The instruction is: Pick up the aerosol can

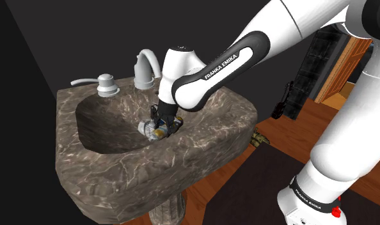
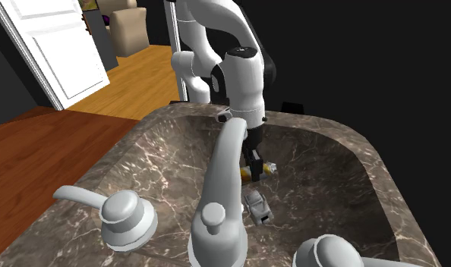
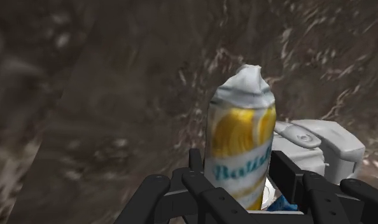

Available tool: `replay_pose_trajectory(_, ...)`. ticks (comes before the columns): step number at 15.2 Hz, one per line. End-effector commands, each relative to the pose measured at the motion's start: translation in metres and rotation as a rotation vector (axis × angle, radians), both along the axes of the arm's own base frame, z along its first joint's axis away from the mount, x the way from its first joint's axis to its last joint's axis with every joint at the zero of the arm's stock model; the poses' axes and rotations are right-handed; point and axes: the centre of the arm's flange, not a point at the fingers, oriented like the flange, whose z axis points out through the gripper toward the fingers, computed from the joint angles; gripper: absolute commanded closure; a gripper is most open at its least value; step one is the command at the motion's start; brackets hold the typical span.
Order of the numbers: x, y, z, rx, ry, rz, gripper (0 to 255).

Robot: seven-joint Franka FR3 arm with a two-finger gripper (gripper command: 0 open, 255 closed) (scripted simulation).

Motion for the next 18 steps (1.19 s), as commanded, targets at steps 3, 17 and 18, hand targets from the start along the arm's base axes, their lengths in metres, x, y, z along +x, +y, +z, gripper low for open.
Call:
replay_pose_trajectory(3,-0.001,0.0,0.01,0.0,0.0,-0.001,255)
replay_pose_trajectory(17,-0.001,0.0,0.079,0.0,0.0,-0.001,255)
replay_pose_trajectory(18,-0.001,0.0,0.079,0.0,0.0,-0.001,255)
